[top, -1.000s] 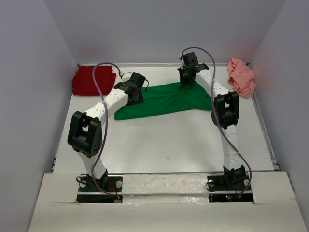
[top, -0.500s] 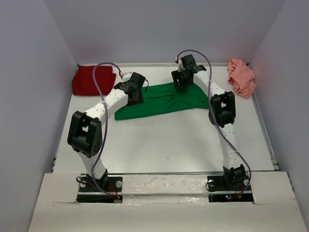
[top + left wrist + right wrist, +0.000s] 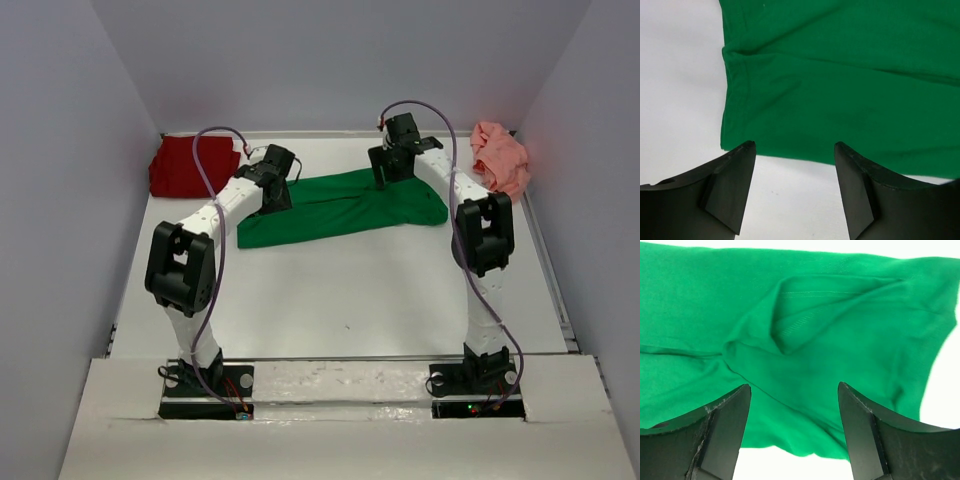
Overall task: Fold and stack the t-shirts
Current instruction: Fold the tshirt
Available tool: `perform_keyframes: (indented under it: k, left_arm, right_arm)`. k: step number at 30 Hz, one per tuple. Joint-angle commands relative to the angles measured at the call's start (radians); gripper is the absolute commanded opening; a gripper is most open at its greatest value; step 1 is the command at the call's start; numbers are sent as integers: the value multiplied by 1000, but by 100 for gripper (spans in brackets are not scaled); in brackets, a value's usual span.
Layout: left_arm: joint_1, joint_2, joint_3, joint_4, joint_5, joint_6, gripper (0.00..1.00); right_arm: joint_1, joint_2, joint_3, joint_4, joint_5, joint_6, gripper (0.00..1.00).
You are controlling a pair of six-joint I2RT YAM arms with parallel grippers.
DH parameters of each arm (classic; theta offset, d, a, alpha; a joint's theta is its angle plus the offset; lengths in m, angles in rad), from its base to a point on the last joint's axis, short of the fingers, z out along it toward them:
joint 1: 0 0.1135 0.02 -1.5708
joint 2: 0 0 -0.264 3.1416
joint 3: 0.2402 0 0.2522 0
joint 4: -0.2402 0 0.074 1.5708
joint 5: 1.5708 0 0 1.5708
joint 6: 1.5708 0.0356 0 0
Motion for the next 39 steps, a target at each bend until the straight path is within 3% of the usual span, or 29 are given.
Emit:
perform_keyframes:
  k: [1, 3, 4, 5, 6, 17, 29, 39]
  left_arm:
    - [69, 45, 116, -1, 50, 53, 66]
    - [91, 83, 159, -7, 74, 65, 40]
    - [102, 97, 170, -8, 84, 71, 7]
    - [111, 112, 184, -17, 90, 80, 0]
    - [129, 129, 202, -25, 96, 86, 0]
    - [165, 215, 257, 1, 196, 188, 0]
    - [178, 350, 290, -51, 283, 128, 0]
    - [178, 383, 150, -31, 437, 44, 0]
  right_arm:
    - [-7, -68, -17, 16, 100, 14, 76]
    - [-55, -65, -5, -12, 106, 87, 74]
    - [-70, -63, -5, -18, 76, 107, 69]
    - [-85, -63, -8, -24, 65, 132, 21]
    - [-98, -59, -7, -43, 51, 156, 0]
    - [-156, 56, 70, -89, 10, 206, 0]
    - [-165, 33, -51, -84, -20, 229, 0]
    - [-165, 85, -21, -147, 2, 186, 0]
